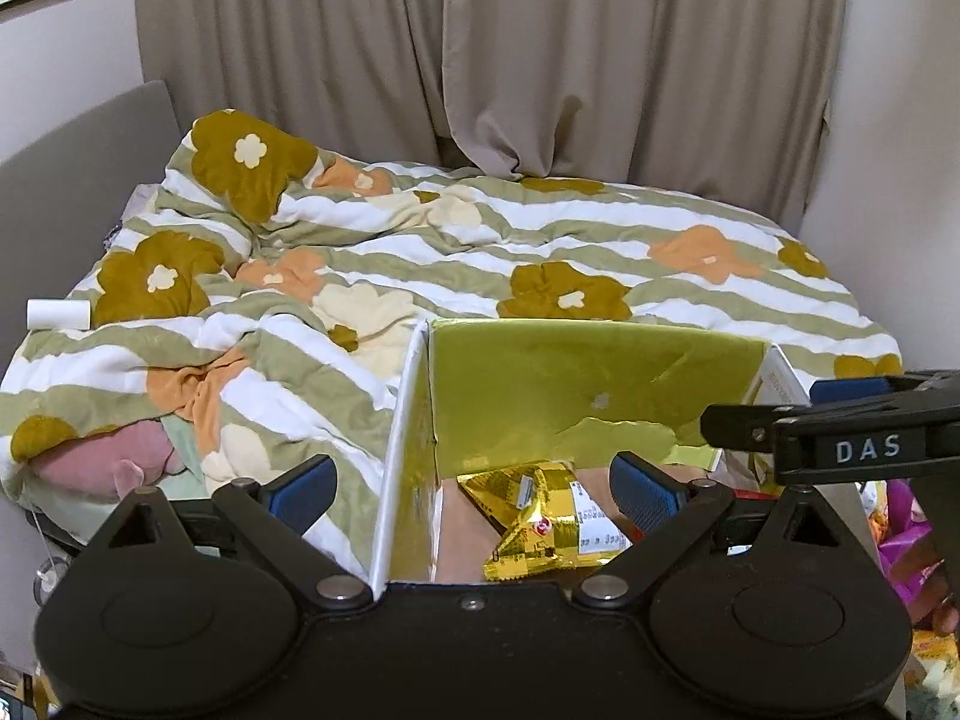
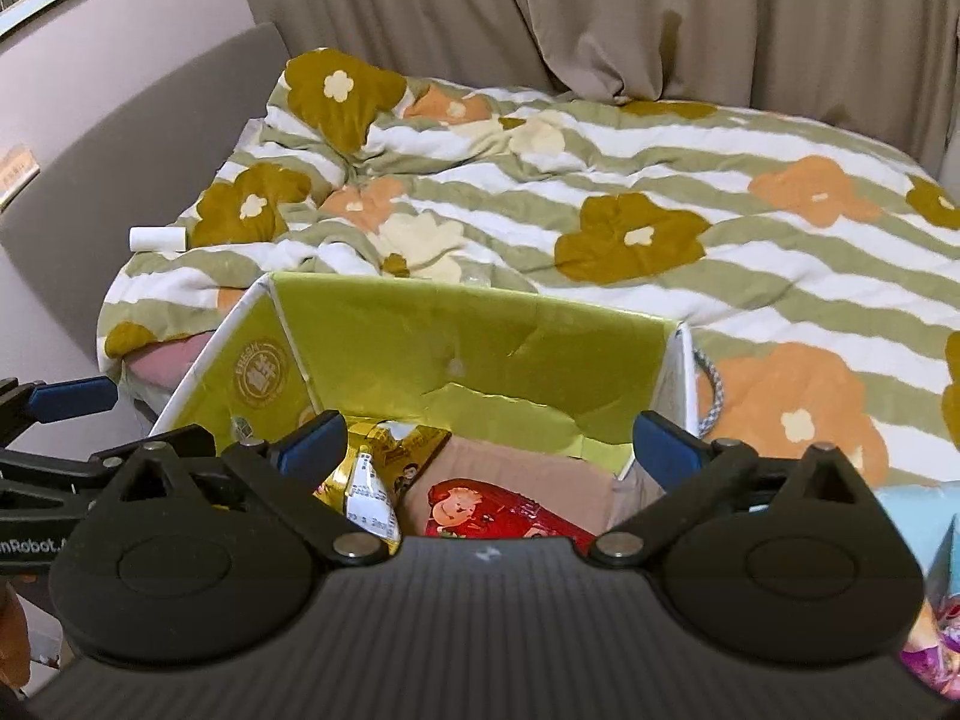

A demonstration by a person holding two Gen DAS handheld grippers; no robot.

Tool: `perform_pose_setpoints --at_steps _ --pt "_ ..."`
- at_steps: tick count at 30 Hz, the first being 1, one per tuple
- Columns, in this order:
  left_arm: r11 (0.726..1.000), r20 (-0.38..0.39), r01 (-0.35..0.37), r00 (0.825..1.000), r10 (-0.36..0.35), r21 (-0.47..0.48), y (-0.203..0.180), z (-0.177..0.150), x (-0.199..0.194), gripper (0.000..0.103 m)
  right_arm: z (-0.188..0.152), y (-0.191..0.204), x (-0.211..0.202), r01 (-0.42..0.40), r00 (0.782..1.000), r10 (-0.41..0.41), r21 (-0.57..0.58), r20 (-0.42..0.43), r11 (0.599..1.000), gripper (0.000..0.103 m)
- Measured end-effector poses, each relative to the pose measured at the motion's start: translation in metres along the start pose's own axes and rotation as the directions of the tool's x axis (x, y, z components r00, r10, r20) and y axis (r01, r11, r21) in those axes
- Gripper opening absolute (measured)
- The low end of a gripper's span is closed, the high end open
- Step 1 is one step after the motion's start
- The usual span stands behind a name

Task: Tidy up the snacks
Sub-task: 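Carry both bags over the yellow box and open both grippers to drop them, then grasp the purple bag with the left gripper while the right grasps the potato chip bag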

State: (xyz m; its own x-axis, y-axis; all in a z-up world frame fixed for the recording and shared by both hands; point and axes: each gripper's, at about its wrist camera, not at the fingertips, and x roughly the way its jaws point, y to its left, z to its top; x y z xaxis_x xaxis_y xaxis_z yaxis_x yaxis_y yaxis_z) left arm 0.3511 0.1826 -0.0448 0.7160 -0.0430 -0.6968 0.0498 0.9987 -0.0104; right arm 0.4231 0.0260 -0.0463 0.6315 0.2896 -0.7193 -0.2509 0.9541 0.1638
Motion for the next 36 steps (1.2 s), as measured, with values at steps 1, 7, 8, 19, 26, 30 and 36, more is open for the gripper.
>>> perform_pose_setpoints --at_steps 1,7,8,19,26,30,36 --pt "1.000 0.006 -0.002 1.000 0.002 0.007 -0.001 0.001 -0.001 0.100 0.000 0.001 -0.003 0.004 1.000 -0.004 -0.001 0.006 1.000 0.103" --pt "0.999 0.062 -0.001 0.998 -0.001 0.034 -0.004 0.003 -0.019 0.100 -0.002 0.003 -0.022 0.009 0.999 -0.010 0.017 0.045 1.000 0.103" --pt "0.999 0.068 -0.001 0.998 -0.001 0.038 -0.004 0.004 -0.022 0.100 -0.002 0.004 -0.027 0.015 0.999 -0.016 0.020 0.049 1.000 0.103" --pt "0.998 0.112 0.048 0.992 -0.051 0.033 -0.041 -0.007 -0.082 0.100 -0.026 -0.009 -0.111 0.060 0.988 -0.067 0.056 0.141 0.997 0.103" --pt "0.994 0.106 0.111 0.988 -0.111 0.008 -0.096 -0.031 -0.118 0.100 -0.062 -0.047 -0.178 0.067 0.979 -0.074 0.043 0.188 0.997 0.103" --pt "0.988 0.079 0.154 0.985 -0.155 0.020 -0.138 -0.046 -0.130 0.100 -0.085 -0.080 -0.213 0.099 0.975 -0.104 0.034 0.196 0.994 0.103" --pt "0.978 0.036 0.202 0.978 -0.205 0.056 -0.201 -0.072 -0.140 0.100 -0.128 -0.138 -0.257 0.135 0.974 -0.143 0.058 0.179 0.989 0.103"
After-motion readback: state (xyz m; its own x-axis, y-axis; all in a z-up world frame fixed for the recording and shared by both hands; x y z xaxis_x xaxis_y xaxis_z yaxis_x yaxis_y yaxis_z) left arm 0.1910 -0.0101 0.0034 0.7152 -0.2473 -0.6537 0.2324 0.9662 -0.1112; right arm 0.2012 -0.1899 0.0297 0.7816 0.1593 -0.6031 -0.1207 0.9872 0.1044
